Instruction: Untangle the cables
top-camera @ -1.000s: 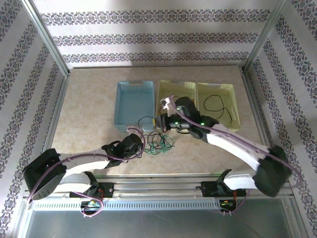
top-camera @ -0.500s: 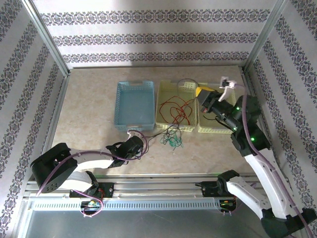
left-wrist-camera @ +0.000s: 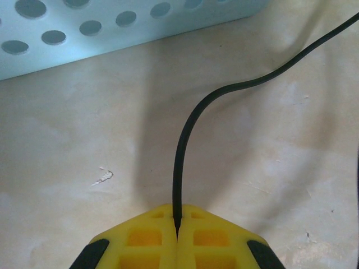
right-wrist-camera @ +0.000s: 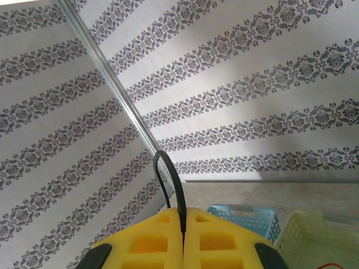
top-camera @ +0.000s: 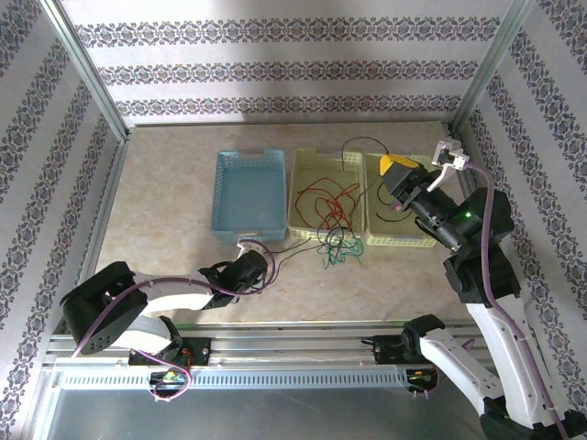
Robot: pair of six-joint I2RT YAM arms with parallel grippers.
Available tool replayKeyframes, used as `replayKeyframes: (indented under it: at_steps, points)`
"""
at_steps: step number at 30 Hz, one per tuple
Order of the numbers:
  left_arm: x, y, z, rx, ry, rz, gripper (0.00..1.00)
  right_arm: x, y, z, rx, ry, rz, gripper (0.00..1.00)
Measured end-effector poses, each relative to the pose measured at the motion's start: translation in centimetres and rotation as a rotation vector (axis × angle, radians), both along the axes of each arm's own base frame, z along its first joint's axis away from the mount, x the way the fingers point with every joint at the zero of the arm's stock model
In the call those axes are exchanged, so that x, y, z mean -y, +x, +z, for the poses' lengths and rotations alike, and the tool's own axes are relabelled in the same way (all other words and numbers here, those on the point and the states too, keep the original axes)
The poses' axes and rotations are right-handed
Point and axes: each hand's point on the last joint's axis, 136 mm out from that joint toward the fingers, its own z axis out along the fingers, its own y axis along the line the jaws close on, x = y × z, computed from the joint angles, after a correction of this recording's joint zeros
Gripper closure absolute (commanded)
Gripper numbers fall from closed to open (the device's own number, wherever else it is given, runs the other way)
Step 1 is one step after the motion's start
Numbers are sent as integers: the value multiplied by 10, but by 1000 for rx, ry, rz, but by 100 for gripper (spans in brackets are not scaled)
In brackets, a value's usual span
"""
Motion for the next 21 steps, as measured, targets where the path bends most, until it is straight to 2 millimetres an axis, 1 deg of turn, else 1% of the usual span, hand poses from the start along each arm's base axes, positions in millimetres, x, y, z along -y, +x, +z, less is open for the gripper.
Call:
replayKeyframes:
  at_steps: [1,3,4,6,7,8,9,10,11,13,14,16,17,20,21]
  points:
    - [1,0,2,-1,-3,-7,100,0,-1,-1,-3,2,3,100]
    - [5,0,15,11,-15,-27,100,-2,-1,-8,-18,2,12,100]
    - [9,2,30,28,-30,-40,100,-5,-1,-17,-35,-4,23,100]
    - [20,11,69,88,-75,-61,100,-15,-1,-44,-96,-25,53,100]
    - [28,18,100,130,-105,-74,100,-21,0,-62,-137,-43,66,100]
    - [38,27,138,185,-146,-88,100,-27,0,-81,-180,-65,74,100]
    - [46,33,170,234,-181,-97,100,-32,0,-101,-222,-90,85,100]
    - [54,40,215,302,-229,-108,100,-38,-2,-123,-269,-124,95,100]
    - [60,45,254,365,-272,-116,100,-42,-3,-145,-315,-159,99,100]
    - [64,49,323,480,-344,-131,100,-47,-5,-185,-398,-229,96,100]
    - [63,49,349,525,-366,-139,100,-48,-6,-202,-430,-259,89,100]
    - [62,47,387,597,-392,-155,100,-45,-5,-232,-492,-311,62,100]
    - [63,47,402,627,-398,-167,100,-42,-4,-247,-523,-334,40,100]
    - [71,49,432,685,-395,-210,100,-31,-2,-282,-601,-383,-19,100]
    - [75,50,439,698,-393,-226,100,-28,-3,-290,-619,-392,-33,100]
